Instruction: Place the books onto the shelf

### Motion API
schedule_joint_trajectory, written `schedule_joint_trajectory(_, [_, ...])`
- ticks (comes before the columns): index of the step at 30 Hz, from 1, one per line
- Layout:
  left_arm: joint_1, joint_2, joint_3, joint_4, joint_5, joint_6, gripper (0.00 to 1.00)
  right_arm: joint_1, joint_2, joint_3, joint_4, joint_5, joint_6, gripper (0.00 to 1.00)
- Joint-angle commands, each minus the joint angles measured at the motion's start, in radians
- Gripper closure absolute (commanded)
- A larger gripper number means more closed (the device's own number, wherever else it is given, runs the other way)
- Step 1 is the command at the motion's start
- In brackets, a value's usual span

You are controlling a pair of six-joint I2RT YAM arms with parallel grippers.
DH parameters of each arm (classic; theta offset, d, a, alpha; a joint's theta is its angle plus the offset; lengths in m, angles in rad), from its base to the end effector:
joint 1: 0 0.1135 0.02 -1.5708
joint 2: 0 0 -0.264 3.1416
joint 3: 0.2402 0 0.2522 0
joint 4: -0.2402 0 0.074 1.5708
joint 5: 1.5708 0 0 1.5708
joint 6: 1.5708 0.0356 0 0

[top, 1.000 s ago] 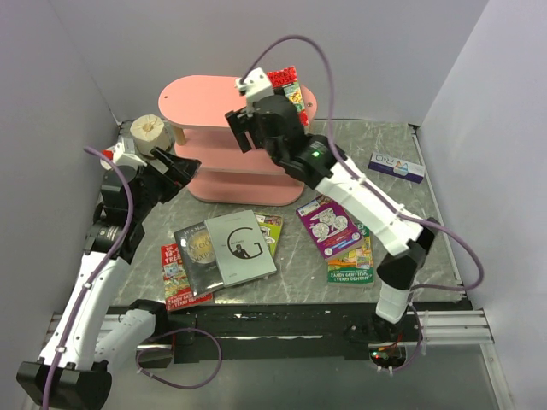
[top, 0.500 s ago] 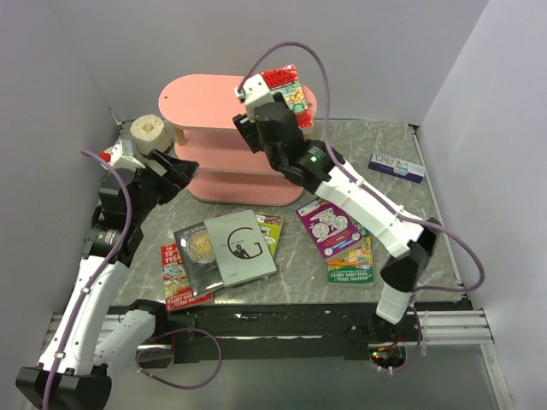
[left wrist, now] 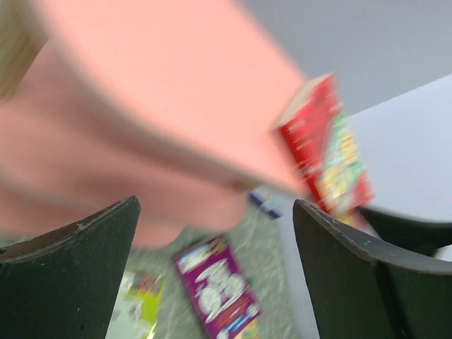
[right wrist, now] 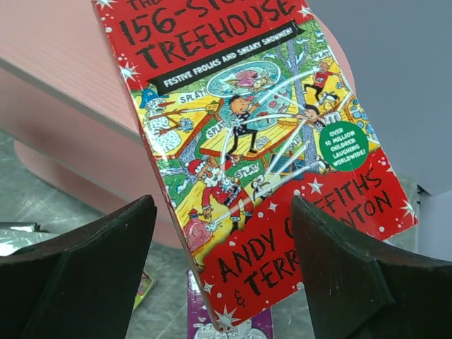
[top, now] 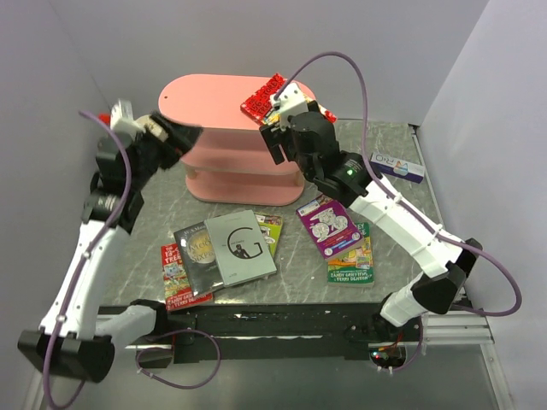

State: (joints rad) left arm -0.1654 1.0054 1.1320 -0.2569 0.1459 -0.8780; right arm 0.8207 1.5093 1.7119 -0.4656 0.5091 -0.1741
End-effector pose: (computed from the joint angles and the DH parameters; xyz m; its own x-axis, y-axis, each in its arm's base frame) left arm 0.2184 -0.0417 0.4127 -0.3166 -0.7190 -0.6187 0.0963 0.6246 -0.7750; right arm 0.2398 0.2319 0.4577 -0.1195 -0.3501 -0.9291 -0.3439 0.8924 -0.2921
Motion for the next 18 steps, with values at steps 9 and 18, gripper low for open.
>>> schedule_joint_trajectory(9, [-0.003,0.409,0.592,0.180,0.254,-0.056,0.03,-0.018,-0.319,-0.075,0.087,-0.109,0.392,0.24])
schedule_joint_trajectory(18, [-0.009,0.680,0.755,0.222,0.409,-0.102,0.23,-0.020,-0.366,-0.152,-0.021,0.032,0.476,1.00])
